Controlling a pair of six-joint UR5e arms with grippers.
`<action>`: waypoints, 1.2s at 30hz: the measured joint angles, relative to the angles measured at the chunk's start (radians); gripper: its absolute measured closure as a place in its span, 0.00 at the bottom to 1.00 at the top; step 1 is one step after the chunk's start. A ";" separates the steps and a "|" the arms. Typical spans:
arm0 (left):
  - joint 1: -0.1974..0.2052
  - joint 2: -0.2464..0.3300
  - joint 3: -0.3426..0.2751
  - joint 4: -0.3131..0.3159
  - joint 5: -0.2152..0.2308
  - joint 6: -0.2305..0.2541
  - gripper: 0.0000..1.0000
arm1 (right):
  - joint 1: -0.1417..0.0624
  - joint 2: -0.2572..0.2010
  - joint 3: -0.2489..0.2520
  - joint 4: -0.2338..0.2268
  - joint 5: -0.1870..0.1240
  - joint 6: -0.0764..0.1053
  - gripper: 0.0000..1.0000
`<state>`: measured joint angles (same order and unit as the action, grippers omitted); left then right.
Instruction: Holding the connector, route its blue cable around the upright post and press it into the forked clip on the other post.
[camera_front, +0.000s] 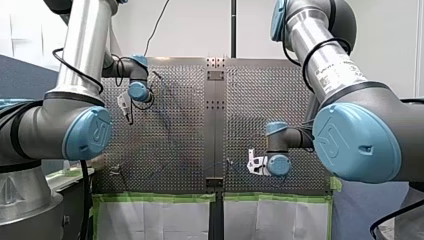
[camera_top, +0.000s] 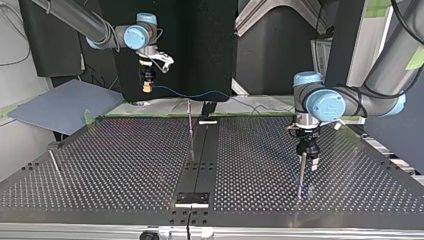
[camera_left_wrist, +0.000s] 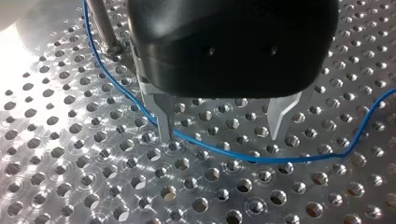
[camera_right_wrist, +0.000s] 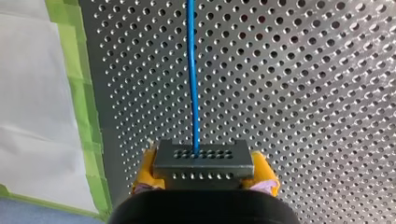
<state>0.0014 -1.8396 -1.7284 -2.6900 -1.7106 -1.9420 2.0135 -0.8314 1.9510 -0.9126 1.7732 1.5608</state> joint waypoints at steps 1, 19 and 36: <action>0.000 0.000 0.000 0.000 0.000 0.000 0.00 | 0.000 0.001 0.002 -0.002 0.000 0.000 1.00; -0.008 0.001 0.000 -0.050 0.000 -0.046 0.00 | -0.006 0.084 0.007 -0.023 0.004 0.001 1.00; 0.006 0.092 -0.089 -0.206 -0.077 -0.129 0.00 | -0.006 0.085 0.007 -0.023 0.005 0.004 1.00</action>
<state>0.0072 -1.7476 -1.8171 -2.8961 -1.7880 -2.0711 2.0073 -0.7465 1.9582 -0.9353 1.7779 1.5643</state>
